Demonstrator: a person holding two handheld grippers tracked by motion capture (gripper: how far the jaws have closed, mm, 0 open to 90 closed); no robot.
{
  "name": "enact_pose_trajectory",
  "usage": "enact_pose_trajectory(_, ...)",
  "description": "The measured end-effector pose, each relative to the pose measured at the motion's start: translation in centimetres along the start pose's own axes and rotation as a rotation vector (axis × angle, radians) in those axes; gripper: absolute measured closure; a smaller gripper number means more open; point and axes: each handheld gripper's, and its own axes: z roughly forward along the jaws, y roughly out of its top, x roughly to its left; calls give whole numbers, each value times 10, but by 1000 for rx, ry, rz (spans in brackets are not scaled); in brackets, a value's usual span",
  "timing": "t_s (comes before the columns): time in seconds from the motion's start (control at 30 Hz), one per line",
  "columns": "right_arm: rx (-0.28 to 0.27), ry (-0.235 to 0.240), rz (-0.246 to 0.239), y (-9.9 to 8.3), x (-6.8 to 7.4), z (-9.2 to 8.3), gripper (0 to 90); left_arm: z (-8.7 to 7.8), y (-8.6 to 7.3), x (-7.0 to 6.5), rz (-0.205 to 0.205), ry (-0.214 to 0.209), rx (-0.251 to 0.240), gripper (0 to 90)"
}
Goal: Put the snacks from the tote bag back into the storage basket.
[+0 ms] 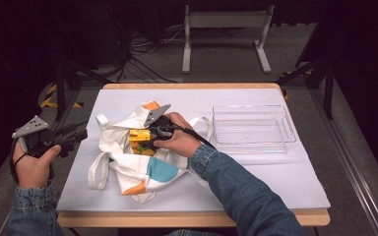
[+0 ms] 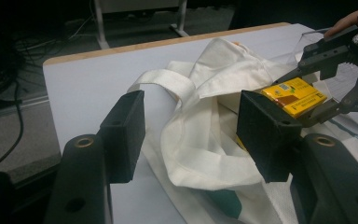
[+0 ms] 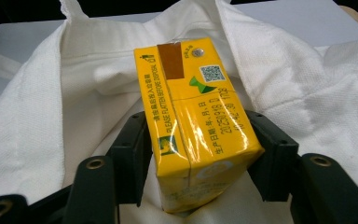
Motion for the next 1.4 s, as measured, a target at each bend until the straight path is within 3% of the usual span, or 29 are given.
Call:
enact_pose_trajectory(0.6, 18, 18, -33, 5, -1, -4, 513, -1, 0, 1, -4, 2, -5, 428)
enact_pose_trajectory(0.9, -4, 25, -43, 15, 1, -12, 514, -2, -1, 1, -5, 3, -5, 428)
enact_pose_trajectory(1.4, -49, 9, -78, 36, 0, -54, 513, 0, -1, -1, 4, 1, 1, 427)
